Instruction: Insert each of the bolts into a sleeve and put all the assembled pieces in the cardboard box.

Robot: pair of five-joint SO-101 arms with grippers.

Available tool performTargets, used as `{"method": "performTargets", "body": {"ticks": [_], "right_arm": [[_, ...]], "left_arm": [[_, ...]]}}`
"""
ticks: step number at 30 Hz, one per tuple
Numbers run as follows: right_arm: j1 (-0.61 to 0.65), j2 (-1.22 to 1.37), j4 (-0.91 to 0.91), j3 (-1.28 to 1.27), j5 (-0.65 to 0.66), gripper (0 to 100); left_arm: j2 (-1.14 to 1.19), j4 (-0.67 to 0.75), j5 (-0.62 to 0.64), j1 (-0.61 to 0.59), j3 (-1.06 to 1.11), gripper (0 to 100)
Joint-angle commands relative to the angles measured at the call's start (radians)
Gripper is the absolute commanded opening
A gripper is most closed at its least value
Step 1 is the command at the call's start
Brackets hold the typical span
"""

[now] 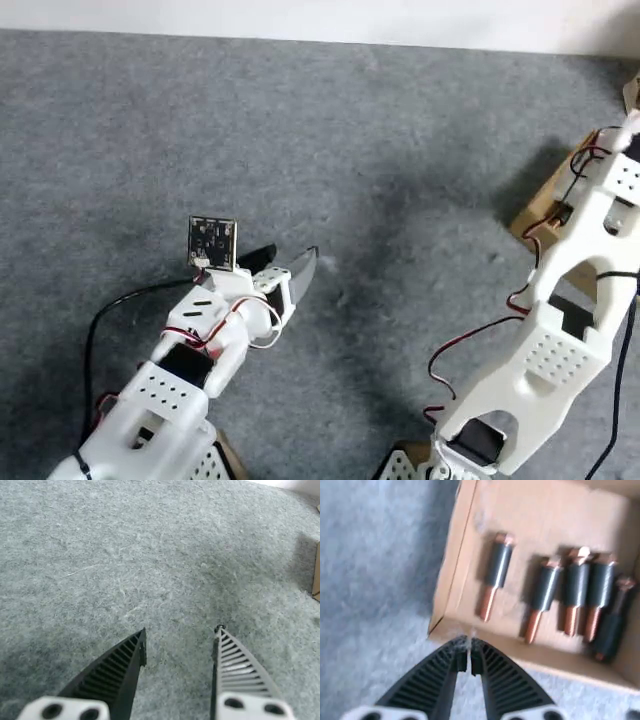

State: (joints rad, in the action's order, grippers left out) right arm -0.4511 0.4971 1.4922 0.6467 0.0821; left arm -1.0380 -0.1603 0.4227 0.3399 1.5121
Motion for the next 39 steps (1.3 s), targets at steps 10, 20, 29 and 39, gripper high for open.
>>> {"method": "performTargets", "body": {"ticks": [10, 20, 29, 39], "right_arm": [[0.097, -0.016, 0.268, 0.031, -0.012, 0.5], [0.176, -0.021, 0.254, -0.122, -0.012, 0.5], [0.225, -0.024, 0.093, -0.364, -0.012, 0.5], [0.237, -0.282, -0.016, -0.595, -0.061, 0.5]], "left_arm": [[-0.021, 0.005, -0.005, -0.03, -0.015, 4], [-0.012, 0.0, 0.0, -0.059, -0.042, 1], [-0.012, 0.0, -0.003, -0.056, -0.042, 1], [-0.09, -0.006, -0.005, -0.174, -0.071, 1]]}}
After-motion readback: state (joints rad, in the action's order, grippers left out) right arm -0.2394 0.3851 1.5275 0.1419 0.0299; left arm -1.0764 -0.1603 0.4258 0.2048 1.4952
